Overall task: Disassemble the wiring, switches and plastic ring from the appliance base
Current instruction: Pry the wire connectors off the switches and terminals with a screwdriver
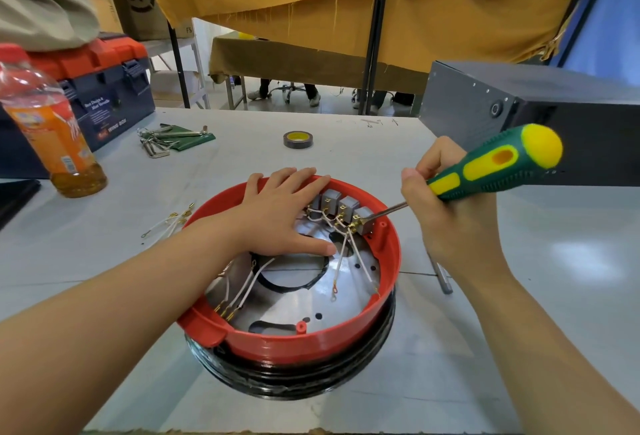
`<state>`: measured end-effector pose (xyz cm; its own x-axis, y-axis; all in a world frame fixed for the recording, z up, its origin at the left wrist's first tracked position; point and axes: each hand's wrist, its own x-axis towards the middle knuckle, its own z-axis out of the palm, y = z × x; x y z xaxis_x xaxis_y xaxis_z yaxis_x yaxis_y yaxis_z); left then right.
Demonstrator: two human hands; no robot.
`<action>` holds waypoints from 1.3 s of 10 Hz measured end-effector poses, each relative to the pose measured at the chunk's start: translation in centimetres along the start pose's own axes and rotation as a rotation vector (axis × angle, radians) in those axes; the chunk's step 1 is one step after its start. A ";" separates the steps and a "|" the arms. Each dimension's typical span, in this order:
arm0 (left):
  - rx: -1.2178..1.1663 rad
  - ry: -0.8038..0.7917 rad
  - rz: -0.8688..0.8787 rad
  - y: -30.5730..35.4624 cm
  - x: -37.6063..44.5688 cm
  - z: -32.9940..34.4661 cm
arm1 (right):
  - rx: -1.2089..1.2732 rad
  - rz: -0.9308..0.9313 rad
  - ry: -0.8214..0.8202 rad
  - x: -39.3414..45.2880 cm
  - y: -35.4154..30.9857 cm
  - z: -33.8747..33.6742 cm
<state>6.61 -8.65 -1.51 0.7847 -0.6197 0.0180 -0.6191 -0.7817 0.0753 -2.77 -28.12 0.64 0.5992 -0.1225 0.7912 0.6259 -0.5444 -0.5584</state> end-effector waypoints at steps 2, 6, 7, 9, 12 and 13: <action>0.012 -0.005 0.000 0.0 0.0 0.0 | 0.269 0.228 0.082 1.2 1.1 0.2; 0.013 0.001 -0.002 0.4 0.0 -0.1 | 0.251 0.153 0.058 0.5 0.8 0.3; 0.016 0.008 0.000 0.4 -0.1 -0.1 | 0.191 0.133 0.090 -0.3 0.6 0.0; 0.019 0.008 0.000 0.5 -0.1 -0.2 | -0.001 0.037 0.111 -1.5 0.1 -0.4; 0.024 0.005 0.002 0.5 -0.1 -0.2 | -0.068 -0.070 0.061 -2.3 -0.3 -0.3; 0.024 0.004 0.002 0.4 -0.1 -0.2 | -0.067 -0.077 -0.005 -2.3 -0.6 -0.3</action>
<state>6.28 -8.89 -1.33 0.7838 -0.6207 0.0223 -0.6209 -0.7822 0.0510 -4.68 -27.77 -0.83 0.5532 -0.0747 0.8297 0.6355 -0.6061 -0.4783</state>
